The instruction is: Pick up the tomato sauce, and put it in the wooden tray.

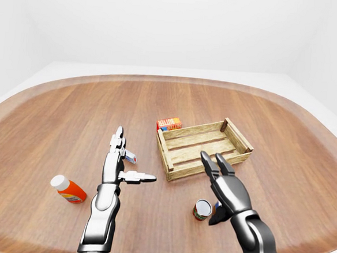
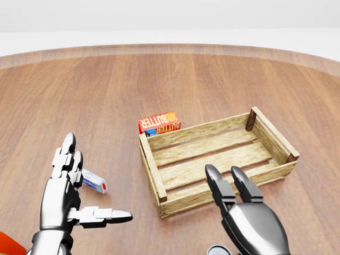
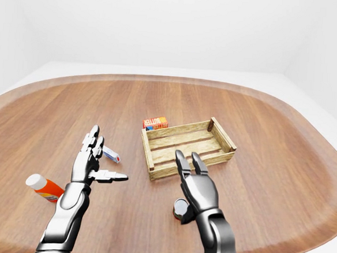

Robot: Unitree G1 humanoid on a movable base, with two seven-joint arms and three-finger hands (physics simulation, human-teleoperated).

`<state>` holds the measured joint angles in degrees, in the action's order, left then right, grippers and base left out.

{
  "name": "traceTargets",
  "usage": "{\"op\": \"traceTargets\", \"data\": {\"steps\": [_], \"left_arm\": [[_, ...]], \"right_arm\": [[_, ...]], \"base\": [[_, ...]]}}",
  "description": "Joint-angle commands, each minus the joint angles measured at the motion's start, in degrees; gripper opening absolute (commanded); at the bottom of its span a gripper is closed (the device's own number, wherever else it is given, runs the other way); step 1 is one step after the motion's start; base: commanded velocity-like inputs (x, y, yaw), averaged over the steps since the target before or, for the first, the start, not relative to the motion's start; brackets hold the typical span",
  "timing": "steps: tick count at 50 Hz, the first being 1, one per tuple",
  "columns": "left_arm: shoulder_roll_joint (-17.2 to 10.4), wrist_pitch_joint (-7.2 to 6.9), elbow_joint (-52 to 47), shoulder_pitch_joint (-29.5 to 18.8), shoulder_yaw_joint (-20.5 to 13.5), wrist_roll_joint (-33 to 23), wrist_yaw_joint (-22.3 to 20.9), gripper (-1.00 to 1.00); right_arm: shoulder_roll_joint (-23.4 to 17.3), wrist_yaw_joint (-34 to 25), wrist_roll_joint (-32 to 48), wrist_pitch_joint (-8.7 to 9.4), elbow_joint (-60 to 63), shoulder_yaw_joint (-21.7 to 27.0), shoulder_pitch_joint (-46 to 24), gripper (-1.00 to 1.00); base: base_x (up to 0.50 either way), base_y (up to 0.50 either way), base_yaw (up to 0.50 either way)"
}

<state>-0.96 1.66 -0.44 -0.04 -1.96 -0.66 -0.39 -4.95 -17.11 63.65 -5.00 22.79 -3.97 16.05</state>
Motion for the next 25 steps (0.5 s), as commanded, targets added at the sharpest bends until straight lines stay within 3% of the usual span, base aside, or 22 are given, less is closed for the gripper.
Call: {"op": "traceTargets", "data": {"steps": [1,25], "left_arm": [[0.01,-0.03,-0.09,0.03,0.02,-0.03,0.01,1.0],[0.01,-0.17,-0.15,-0.03,-0.01,0.02,0.05,1.0]], "right_arm": [[-0.2,0.13,1.0,0.0,-1.79,-0.25,0.23,1.0],[-1.41,4.4,2.08,0.0,-14.44,-1.93,-2.59,1.0]], "base": [[0.0,0.0,0.0],[0.0,0.0,0.0]]}}
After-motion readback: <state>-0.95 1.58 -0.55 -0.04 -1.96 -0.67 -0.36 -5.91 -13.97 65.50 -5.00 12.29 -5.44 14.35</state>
